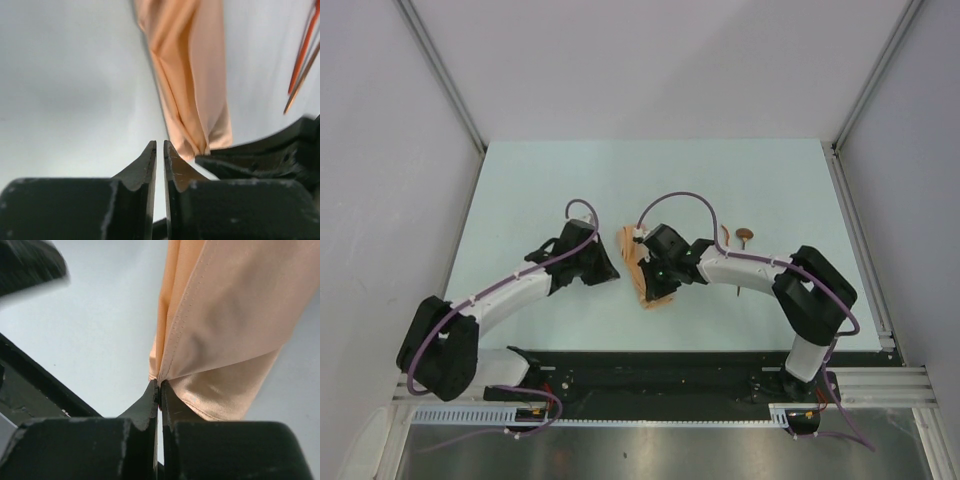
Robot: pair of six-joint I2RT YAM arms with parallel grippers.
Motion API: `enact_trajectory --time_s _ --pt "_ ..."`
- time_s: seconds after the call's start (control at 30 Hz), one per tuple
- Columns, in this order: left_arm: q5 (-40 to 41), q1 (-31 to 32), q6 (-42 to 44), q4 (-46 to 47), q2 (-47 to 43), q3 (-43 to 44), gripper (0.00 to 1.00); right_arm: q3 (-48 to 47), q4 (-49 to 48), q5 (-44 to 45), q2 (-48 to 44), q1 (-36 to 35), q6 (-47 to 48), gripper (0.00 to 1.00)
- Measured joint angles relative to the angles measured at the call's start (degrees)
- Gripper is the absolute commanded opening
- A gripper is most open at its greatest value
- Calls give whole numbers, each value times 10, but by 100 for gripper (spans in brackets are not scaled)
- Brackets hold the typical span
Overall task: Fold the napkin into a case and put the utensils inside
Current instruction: Smooth out the smaller rectangle-folded napkin at the center of the board, then pick up the top corner of the smaller rectangle folded napkin from the center of the board.
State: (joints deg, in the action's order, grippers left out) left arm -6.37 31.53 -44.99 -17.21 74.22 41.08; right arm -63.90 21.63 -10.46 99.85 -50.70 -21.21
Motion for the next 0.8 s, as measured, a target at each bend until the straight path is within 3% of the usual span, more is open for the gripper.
enact_trajectory --time_s 0.1,0.17,0.23,0.4,0.5,0.63,0.8 --pt "2 -40 1 4 16 10 40 9 -9 -7 16 -1 -2 0" --pt "1 -58 4 8 42 33 50 14 -11 -14 20 0 -3 26" --pt "-2 -70 6 20 73 66 51 14 -13 -22 19 4 -10 41" --pt "-11 -84 15 43 143 143 48 14 -15 -51 10 28 -18 54" --pt "-16 -86 15 56 167 159 44 0 -12 -51 -2 55 -17 55" --pt "-18 -87 15 55 196 175 42 -56 -23 -35 6 96 -17 48" --pt "-18 -89 15 47 216 192 38 -165 -64 -40 81 143 -17 43"
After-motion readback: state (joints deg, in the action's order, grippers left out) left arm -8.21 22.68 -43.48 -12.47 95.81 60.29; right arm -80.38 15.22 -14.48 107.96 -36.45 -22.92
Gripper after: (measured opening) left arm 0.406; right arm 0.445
